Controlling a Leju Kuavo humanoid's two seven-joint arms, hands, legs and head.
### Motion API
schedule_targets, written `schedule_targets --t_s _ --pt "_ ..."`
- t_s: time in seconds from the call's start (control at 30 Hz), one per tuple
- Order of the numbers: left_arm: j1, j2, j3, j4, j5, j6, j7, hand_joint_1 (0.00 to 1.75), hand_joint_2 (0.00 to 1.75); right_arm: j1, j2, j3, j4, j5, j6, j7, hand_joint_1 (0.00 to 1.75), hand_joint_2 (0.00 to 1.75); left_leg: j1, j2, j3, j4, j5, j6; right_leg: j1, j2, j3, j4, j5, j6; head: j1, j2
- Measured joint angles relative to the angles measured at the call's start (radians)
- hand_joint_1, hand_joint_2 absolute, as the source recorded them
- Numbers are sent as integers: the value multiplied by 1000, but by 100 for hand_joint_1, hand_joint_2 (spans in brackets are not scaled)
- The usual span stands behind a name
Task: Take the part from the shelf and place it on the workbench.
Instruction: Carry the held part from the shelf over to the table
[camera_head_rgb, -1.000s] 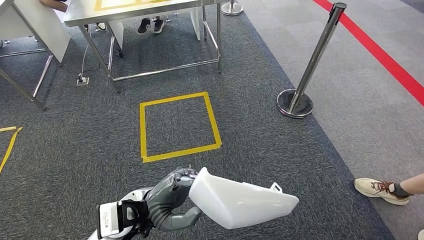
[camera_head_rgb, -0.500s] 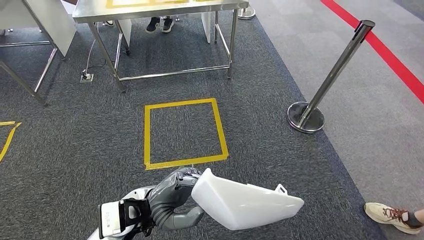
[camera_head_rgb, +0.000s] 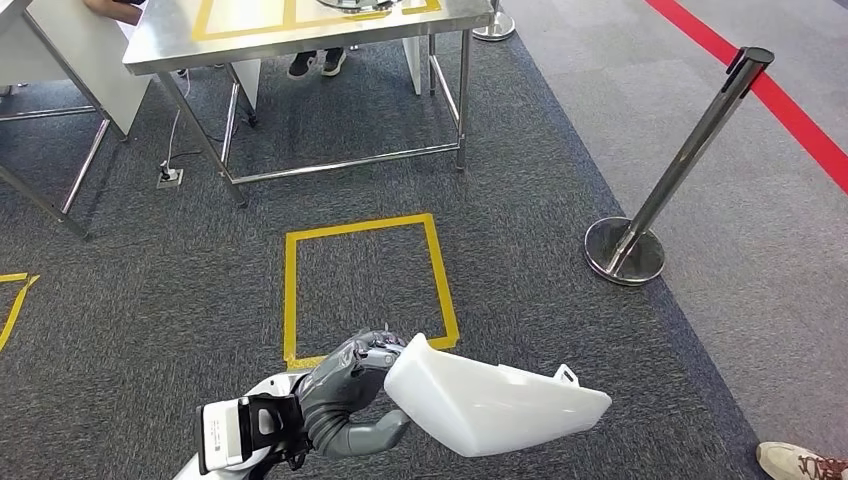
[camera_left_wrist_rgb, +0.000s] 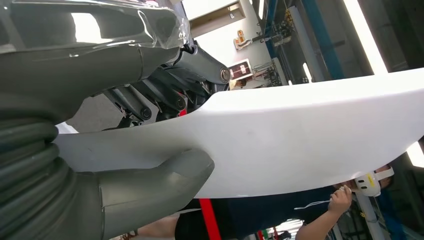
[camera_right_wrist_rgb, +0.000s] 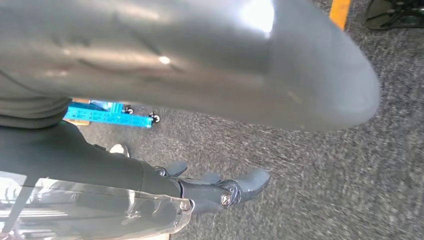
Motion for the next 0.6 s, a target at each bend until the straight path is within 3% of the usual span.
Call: schedule_targets --t_s 0.03,0.07,0.1,0.17,0.23,0.37,0.43,0.5,0.53,0.57,0.6 --pt "0 1 0 1 0 0 0 175 175 0 0 -1 0 0 0 0 0 0 1 0 -26 -2 -24 -1 0 1 16 -2 -11 0 0 0" --pt "0 2 0 1 0 0 0 175 175 0 0 -1 0 0 0 0 0 0 1 0 -40 -28 -21 0 0 2 33 -3 -23 1 0 0" --pt "0 2 -1 2 0 0 0 175 175 0 0 -1 0 0 0 0 0 0 1 0 -43 -74 13 3 1 3 50 -3 -35 2 0 0" --pt "0 5 -1 2 2 0 0 175 175 0 1 -2 0 0 0 0 0 0 -3 4 -30 -188 131 15 2 5 76 -4 -57 7 1 0" --pt "0 6 -1 4 3 0 0 175 175 -2 3 -2 0 0 0 0 0 0 -8 6 -19 -243 191 27 4 8 88 -5 -75 19 -1 0" --pt "-3 4 -2 1 5 0 0 175 175 -5 4 -2 0 0 0 -1 0 0 -5 2 11 -257 207 46 6 7 104 6 -104 44 0 0" --pt "-5 1 -2 0 6 -1 0 175 175 -5 4 -3 0 0 -1 -2 0 0 -2 4 25 -264 203 57 6 5 57 102 -144 48 3 0" --pt "-4 0 -2 1 7 -1 0 175 175 -3 4 -4 0 -1 -1 -2 0 0 -5 2 32 -265 192 65 7 5 -31 233 -185 50 5 0" --pt "-3 0 -2 1 7 -1 0 175 175 -1 4 -4 0 -1 -1 -2 0 0 -7 -1 37 -265 186 67 7 5 -64 268 -182 50 5 0" --pt "-2 0 -2 1 7 -1 0 175 175 1 4 -4 0 -1 -1 -2 0 0 -8 -4 45 -265 179 67 7 5 -78 265 -160 49 5 0" --pt "-2 0 -3 1 7 -1 0 175 175 1 4 -4 0 0 -1 -2 0 0 -9 -6 54 -265 172 66 7 5 -73 223 -120 46 5 0"
